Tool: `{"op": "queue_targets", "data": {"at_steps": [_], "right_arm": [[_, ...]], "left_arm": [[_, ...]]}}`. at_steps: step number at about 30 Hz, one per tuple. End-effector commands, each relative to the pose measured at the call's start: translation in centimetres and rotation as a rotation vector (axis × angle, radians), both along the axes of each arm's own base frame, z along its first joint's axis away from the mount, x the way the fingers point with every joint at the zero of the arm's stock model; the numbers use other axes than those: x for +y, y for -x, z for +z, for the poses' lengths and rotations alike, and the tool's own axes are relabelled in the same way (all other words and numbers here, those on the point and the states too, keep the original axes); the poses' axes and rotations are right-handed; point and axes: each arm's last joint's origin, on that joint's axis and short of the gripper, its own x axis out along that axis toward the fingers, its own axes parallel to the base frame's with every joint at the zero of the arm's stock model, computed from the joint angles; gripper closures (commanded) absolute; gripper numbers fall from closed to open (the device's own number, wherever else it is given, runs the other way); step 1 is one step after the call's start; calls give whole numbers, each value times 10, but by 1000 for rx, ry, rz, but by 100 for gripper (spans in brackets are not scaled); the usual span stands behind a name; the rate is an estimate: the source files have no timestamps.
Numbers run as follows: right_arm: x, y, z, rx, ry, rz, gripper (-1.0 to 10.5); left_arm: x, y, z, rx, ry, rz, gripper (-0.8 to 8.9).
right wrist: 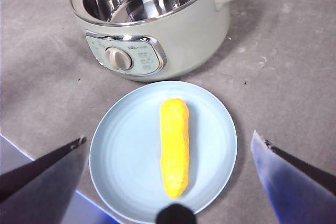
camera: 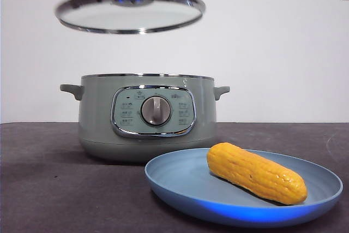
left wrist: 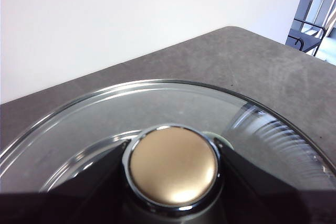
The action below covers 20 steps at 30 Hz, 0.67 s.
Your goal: Take the corn out from the steamer,put the corn on the plate,close the lid
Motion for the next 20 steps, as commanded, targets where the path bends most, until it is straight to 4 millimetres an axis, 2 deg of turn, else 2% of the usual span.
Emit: {"op": "queue_targets", "data": {"at_steps": [1,12,20], "right_arm": [[-2,3,-2,12,-5,-10,348],[-3,4,-3,26,-3,-14,348],[-3,4,-3,31,-9,-19,348]], "left_arm": [[-7,-10,0,-73,23,-10,822],[-22,-42,-38,-52,11,-5,822],[-27,-48,-52,-34,-18,13,822]]}}
